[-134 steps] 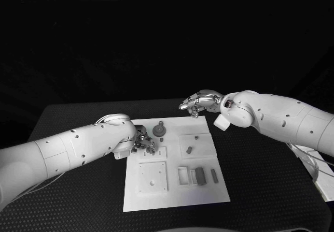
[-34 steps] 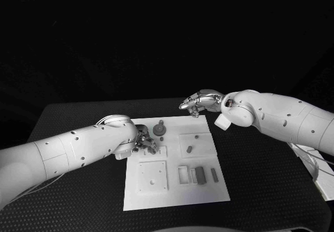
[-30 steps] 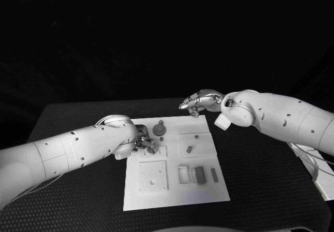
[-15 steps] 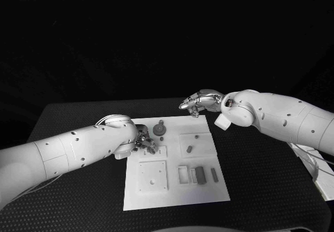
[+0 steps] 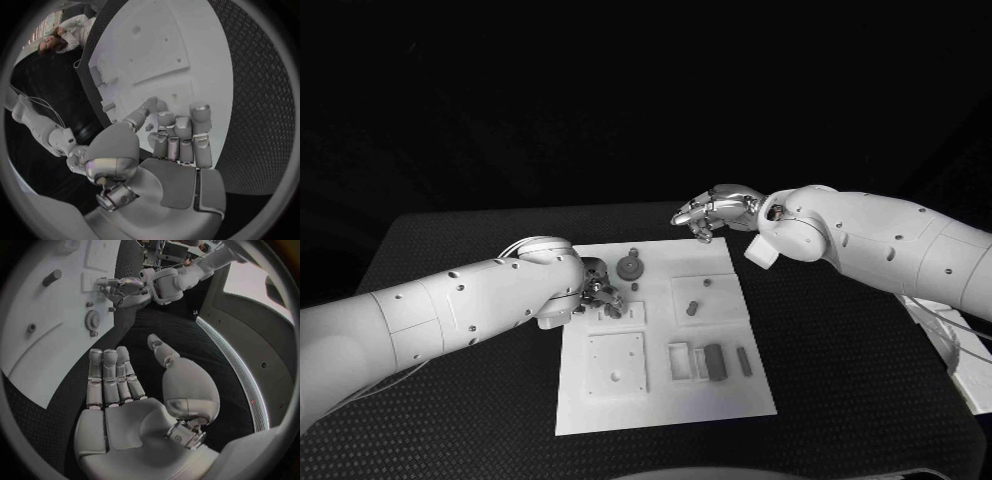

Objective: Assemble the parts on the task board

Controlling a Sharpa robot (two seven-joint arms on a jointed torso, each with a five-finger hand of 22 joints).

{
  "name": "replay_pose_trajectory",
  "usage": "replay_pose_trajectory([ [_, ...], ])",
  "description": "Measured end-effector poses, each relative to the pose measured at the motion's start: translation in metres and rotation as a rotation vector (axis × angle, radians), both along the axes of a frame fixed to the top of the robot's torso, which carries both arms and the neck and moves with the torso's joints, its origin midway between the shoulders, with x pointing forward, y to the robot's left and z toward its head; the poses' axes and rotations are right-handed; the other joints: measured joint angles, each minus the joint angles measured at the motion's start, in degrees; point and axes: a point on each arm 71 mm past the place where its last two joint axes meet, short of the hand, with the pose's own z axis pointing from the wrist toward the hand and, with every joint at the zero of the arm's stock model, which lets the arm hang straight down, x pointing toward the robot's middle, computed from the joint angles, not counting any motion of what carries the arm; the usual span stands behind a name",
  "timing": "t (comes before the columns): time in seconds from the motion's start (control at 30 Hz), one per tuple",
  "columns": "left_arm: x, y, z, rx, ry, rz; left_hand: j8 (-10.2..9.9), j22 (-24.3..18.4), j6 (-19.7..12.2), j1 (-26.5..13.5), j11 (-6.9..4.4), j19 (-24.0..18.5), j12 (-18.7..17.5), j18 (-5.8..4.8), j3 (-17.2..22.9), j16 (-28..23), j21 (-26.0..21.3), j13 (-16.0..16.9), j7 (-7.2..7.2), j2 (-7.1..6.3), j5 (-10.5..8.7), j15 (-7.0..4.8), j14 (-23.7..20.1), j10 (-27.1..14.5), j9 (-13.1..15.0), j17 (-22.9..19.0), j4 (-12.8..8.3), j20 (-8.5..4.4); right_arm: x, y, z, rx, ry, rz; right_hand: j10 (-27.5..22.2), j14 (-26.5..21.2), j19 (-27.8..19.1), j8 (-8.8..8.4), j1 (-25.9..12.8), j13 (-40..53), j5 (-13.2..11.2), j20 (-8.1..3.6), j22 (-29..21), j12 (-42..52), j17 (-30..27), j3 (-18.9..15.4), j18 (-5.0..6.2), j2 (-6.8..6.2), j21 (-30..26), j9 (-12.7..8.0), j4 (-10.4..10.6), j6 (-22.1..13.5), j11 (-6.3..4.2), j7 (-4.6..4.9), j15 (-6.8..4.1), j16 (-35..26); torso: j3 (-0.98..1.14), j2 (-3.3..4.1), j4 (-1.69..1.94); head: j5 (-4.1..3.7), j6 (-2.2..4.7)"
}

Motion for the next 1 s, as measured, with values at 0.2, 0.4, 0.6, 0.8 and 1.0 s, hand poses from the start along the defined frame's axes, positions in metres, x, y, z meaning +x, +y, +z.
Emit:
replay_pose_trajectory([
  [0.2, 0.0001, -0.0003, 0.0000, 0.001, 0.003, 0.003, -0.19, 0.00, 0.42, -0.06, 0.05, 0.11, 0.00, 0.00, 0.61, -0.12, 0.00, -0.03, -0.02, 0.06, 0.00, -0.12, 0.20, 0.05, -0.41, 0.00, 0.61, 0.07, -0.0001, 0.0000, 0.0000, 0.000, 0.000, 0.000, 0.00, 0.00, 0.00, 0.00, 0.00, -0.05, 0.00, 0.00, 0.00, 0.00, 0.00, 0.00, 0.00, 0.00, 0.00, 0.00, 0.00, -0.24, 0.00, 0.05, 0.01, 0.00, 0.01, 0.00, 0.00, -0.03, -0.04],
  [0.4, 0.0008, -0.0014, -0.0003, 0.003, 0.005, 0.006, -0.47, -0.01, 1.26, -0.35, -0.22, 0.14, 0.00, -0.01, 0.45, -0.16, 0.00, -0.06, -0.25, 0.34, 4.83, -0.22, 0.16, 0.42, -0.62, 0.00, 0.45, 0.06, -0.0002, 0.0001, 0.0000, 0.000, 0.000, 0.001, 0.00, 0.01, 0.00, 0.00, 0.00, -0.05, 0.00, 0.00, 0.00, 0.00, 0.00, 0.00, 0.00, 0.00, 0.00, 0.00, 0.00, -0.25, 0.00, 0.05, 0.01, 0.00, 0.01, 0.00, 0.00, -0.04, -0.05],
  [0.6, 0.0014, -0.0021, -0.0003, 0.004, 0.006, 0.007, -0.36, -0.01, 1.63, -0.65, -0.21, 0.14, 0.00, -0.01, 0.31, -0.16, 0.01, -0.06, -0.61, 0.62, 5.36, -0.23, 0.18, 0.43, -0.61, 0.00, 0.31, 0.07, -0.0002, 0.0001, 0.0000, 0.000, 0.000, 0.000, 0.00, 0.02, 0.00, 0.00, 0.00, -0.05, 0.00, 0.00, 0.01, 0.00, 0.00, 0.00, 0.00, 0.00, 0.00, 0.00, 0.00, -0.24, 0.00, 0.04, 0.02, 0.00, -0.01, 0.00, 0.00, -0.04, -0.02],
  [0.8, 0.0017, -0.0024, -0.0003, 0.005, 0.005, 0.009, -0.34, -0.01, 2.04, -1.61, -0.34, 0.49, 0.00, -0.01, 0.27, -0.16, 0.00, -0.06, -0.61, 0.04, 7.03, -0.45, 0.41, 0.73, -0.46, 0.01, 0.34, -0.08, -0.0002, 0.0003, 0.0000, 0.000, 0.000, 0.001, 0.00, 0.02, 0.00, 0.00, 0.00, -0.05, 0.00, 0.00, 0.01, 0.00, -0.03, 0.00, 0.00, 0.00, 0.00, 0.00, 0.00, -0.24, 0.00, 0.03, 0.02, 0.00, -0.03, 0.01, 0.02, -0.04, 0.01],
  [1.0, 0.0017, -0.0029, -0.0004, 0.005, 0.004, 0.009, -0.30, -0.01, 2.57, -2.07, -0.52, 0.69, 0.00, -0.01, 0.14, -0.16, 0.00, -0.06, -0.93, -0.42, 7.32, -0.45, 0.57, 0.94, -0.25, 0.01, 0.69, -0.10, -0.0002, 0.0003, 0.0000, 0.000, 0.000, 0.001, 0.00, 0.04, 0.00, 0.00, 0.00, -0.04, 0.00, 0.00, 0.01, 0.00, -0.05, 0.00, 0.00, 0.00, 0.00, 0.00, 0.00, -0.23, 0.00, 0.02, 0.04, 0.00, -0.02, 0.01, 0.03, -0.02, 0.01],
])
